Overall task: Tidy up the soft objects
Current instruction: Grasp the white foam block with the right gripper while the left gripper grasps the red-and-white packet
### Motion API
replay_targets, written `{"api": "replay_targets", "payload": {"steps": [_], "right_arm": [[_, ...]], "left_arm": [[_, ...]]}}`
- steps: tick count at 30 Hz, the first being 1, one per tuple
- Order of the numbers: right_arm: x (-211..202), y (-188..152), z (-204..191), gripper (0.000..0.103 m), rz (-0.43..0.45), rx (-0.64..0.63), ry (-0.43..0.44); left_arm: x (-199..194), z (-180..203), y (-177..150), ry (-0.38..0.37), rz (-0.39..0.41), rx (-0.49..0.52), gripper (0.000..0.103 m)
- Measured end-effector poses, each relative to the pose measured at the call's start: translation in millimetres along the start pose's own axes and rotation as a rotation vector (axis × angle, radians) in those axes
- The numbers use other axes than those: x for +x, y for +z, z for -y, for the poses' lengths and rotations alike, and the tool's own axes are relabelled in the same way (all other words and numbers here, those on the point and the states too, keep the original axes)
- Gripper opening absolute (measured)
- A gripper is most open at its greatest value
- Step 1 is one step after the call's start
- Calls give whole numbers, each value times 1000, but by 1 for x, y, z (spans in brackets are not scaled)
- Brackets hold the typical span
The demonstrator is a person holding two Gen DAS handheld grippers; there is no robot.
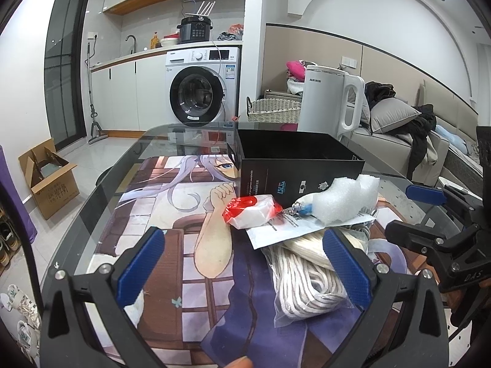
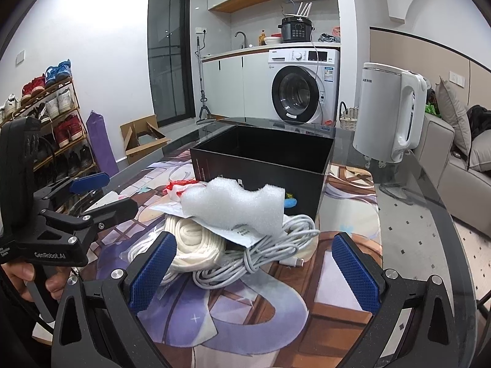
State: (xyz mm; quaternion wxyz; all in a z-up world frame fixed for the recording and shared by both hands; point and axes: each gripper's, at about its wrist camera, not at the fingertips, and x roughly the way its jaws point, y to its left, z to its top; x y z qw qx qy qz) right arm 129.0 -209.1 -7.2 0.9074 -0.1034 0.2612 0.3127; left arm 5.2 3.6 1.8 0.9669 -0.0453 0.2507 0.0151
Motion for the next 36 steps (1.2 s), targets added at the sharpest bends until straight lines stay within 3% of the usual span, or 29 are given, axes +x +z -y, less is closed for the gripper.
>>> {"api": "replay_targets", "payload": {"steps": [28, 36], "right_arm": [[59, 35, -32, 103, -130, -38, -10], [76, 41, -31, 103, -173, 13, -35]], "left_arm": [[20, -44, 15, 18, -29, -76, 103], [27, -50, 18, 12, -50, -96, 103]]}}
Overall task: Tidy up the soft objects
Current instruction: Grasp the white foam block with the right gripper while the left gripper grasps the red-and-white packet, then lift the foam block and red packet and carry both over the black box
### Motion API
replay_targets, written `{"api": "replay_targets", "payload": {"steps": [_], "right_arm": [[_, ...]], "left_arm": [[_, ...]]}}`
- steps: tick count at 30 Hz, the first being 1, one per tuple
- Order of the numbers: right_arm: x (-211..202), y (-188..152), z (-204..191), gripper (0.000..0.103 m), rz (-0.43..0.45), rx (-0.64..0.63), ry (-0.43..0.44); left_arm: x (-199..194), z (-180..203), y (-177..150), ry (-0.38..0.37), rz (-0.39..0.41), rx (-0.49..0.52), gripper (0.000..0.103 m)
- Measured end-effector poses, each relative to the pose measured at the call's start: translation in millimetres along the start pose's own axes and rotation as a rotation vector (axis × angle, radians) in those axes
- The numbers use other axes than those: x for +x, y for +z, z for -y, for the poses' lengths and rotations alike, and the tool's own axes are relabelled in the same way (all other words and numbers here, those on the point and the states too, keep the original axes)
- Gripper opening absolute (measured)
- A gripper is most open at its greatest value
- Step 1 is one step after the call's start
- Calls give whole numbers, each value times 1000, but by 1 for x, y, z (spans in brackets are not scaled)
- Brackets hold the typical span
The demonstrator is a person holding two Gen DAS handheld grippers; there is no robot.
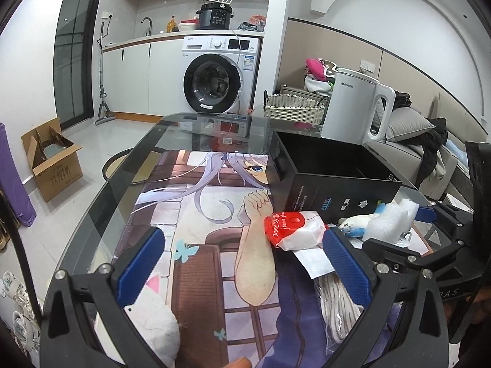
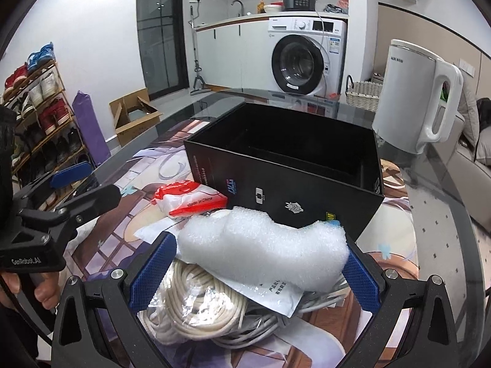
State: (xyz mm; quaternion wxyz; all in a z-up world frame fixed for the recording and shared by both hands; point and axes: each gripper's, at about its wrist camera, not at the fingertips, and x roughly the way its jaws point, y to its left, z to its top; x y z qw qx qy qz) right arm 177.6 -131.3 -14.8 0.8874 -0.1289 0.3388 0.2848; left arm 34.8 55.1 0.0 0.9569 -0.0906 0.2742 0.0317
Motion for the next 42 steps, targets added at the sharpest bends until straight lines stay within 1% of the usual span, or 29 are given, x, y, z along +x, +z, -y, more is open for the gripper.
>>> {"api": "replay_targets", "payload": {"steps": [3, 4, 5, 6, 11, 14, 19, 22, 25, 33, 40, 42], "right_arm": [[0, 0, 2, 103, -3, 9, 0], [0, 0, 3, 101, -6, 14, 7], [0, -1, 4, 98, -5, 18, 8], [0, -2, 5, 92, -7, 20, 11], [-2, -4, 10, 91, -1, 24, 30], [-12, -6, 13, 91, 38, 23, 36], [-30, -11, 28, 91, 79, 39, 43], [-38, -13, 37, 91, 95, 53, 36], [-42, -15, 44, 91, 100, 70, 32], [-45, -17, 56, 91, 104, 90, 39], [-44, -16, 56, 91, 105, 92, 41], [-44, -16, 57, 91, 104, 91, 41]], "left_arm": [[2, 0, 1, -2, -7, -3, 103], [2, 0, 1, -3, -9, -2, 103], [3, 0, 1, -2, -11, -2, 103], [4, 1, 2, -2, -12, -1, 103], [8, 5, 2, -5, -25, 9, 103], [12, 9, 3, -13, -42, 21, 103], [27, 17, 6, -14, -97, 42, 103], [38, 21, 9, -12, -133, 34, 103], [46, 25, 12, -40, -159, 25, 103], [59, 31, 19, -72, -205, 25, 103], [60, 31, 24, -92, -230, 33, 103], [59, 31, 26, -90, -223, 39, 103]]}}
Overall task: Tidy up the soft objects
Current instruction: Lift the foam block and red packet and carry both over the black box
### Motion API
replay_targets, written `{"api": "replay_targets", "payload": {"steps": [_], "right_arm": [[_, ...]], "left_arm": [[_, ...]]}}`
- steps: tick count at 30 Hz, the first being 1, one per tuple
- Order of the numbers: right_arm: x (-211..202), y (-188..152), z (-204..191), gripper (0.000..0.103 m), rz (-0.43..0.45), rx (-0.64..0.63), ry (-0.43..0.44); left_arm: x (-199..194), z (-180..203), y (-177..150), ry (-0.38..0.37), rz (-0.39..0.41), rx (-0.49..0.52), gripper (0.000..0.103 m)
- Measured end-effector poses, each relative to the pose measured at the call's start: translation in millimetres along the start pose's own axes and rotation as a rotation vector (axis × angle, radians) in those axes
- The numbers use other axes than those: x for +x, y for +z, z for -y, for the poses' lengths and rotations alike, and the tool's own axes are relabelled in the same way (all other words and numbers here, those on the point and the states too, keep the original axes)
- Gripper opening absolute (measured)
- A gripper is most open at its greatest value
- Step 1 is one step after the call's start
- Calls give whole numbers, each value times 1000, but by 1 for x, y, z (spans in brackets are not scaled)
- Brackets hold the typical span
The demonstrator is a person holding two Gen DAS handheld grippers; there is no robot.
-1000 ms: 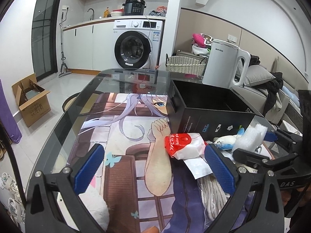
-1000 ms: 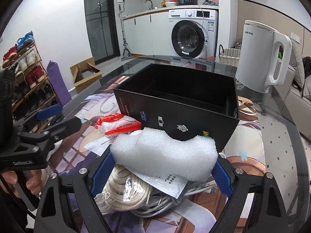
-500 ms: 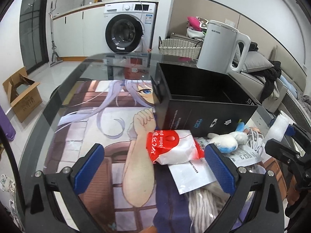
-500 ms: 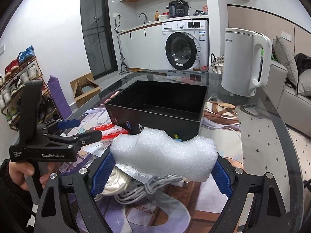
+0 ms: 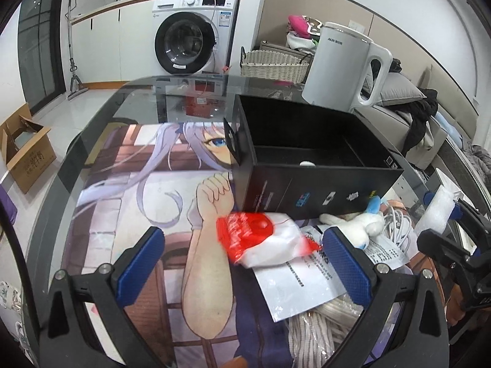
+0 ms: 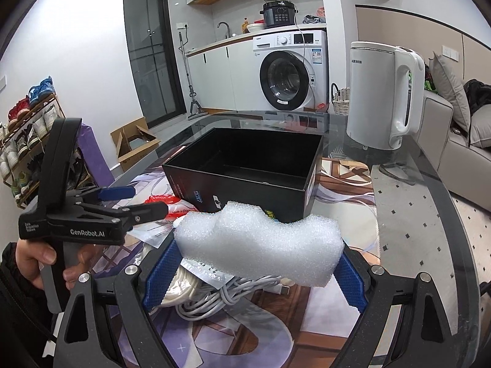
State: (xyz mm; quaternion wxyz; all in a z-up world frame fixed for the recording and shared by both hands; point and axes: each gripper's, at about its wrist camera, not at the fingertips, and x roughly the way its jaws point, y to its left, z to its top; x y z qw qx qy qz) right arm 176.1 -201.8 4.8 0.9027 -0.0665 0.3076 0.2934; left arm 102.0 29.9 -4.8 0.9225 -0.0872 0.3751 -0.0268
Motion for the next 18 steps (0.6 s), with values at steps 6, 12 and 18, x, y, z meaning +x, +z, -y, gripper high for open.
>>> {"api": "replay_targets", "payload": {"steps": [6, 12, 18], "right_arm": [[1, 0, 0, 91, 0, 4, -1], [2, -1, 2, 91, -7, 6, 0], [5, 0, 3, 91, -17, 6, 1]], "left_arm": [[5, 0, 1, -6, -17, -10, 103], [22, -10, 1, 0, -91, -65, 103], [30, -8, -2, -9, -126, -54, 98]]}}
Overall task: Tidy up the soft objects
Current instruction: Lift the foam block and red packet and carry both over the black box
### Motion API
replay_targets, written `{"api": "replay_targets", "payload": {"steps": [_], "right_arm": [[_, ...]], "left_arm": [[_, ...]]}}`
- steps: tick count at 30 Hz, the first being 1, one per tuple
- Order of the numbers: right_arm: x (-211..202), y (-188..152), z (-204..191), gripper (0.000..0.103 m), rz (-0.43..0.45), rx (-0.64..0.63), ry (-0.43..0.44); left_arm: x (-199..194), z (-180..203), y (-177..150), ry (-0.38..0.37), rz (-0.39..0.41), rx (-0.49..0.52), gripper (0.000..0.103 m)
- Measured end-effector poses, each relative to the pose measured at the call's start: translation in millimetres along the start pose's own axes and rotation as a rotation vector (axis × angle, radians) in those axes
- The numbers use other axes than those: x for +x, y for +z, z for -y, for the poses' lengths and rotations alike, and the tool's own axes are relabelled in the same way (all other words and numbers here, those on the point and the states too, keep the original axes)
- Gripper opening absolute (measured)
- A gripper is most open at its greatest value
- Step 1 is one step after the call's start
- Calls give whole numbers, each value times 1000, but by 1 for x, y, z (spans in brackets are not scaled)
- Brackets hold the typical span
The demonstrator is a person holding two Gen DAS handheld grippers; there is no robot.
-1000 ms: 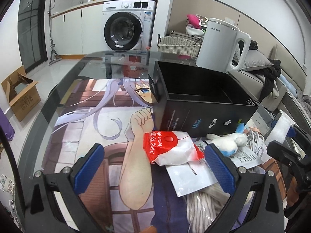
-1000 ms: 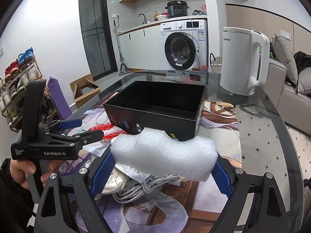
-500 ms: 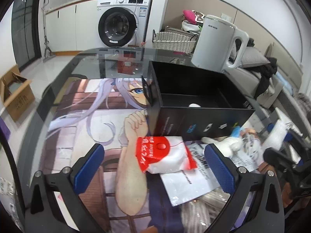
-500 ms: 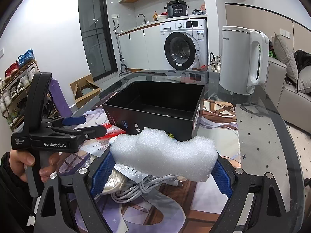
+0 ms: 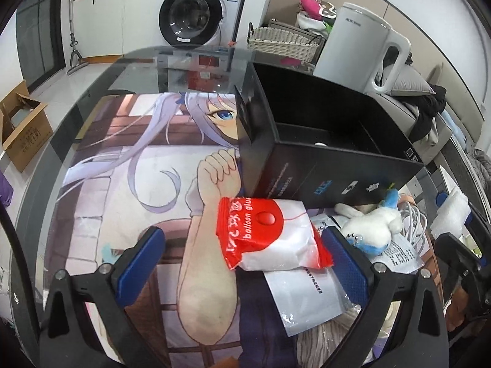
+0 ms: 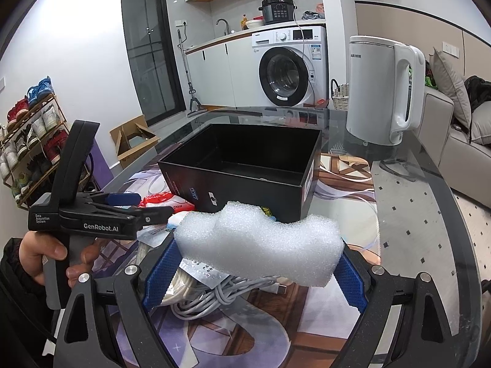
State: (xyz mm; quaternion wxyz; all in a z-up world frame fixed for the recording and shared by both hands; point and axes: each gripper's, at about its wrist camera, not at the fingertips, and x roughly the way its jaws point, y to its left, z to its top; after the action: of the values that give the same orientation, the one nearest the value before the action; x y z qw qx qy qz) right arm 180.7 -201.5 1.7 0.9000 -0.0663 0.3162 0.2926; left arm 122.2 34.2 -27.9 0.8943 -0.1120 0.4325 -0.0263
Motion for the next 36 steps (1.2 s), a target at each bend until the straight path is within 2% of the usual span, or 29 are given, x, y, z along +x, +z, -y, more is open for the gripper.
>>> {"api": "replay_targets", "payload": {"steps": [3, 6, 8, 10, 18, 31, 36], "right_arm": [[1, 1, -1, 91, -2, -6, 0], [2, 1, -2, 91, -1, -11, 0], [2, 2, -3, 91, 0, -15, 1], [2, 2, -3, 91, 1, -20, 1], [2, 2, -5, 91, 2, -29, 3], [4, 11, -4, 91, 7, -56, -4], [9, 23, -3, 91, 18, -78, -7]], "left_arm": [[2, 2, -1, -29, -5, -2, 84], [2, 6, -1, -58, -4, 6, 64], [0, 8, -2, -68, 6, 22, 59], [-2, 10, -3, -80, 15, 38, 50], [-16, 12, -7, -87, 52, 63, 48], [-60, 13, -2, -121, 205, 85, 48], [-64, 18, 8, -123, 228, 101, 48]]}}
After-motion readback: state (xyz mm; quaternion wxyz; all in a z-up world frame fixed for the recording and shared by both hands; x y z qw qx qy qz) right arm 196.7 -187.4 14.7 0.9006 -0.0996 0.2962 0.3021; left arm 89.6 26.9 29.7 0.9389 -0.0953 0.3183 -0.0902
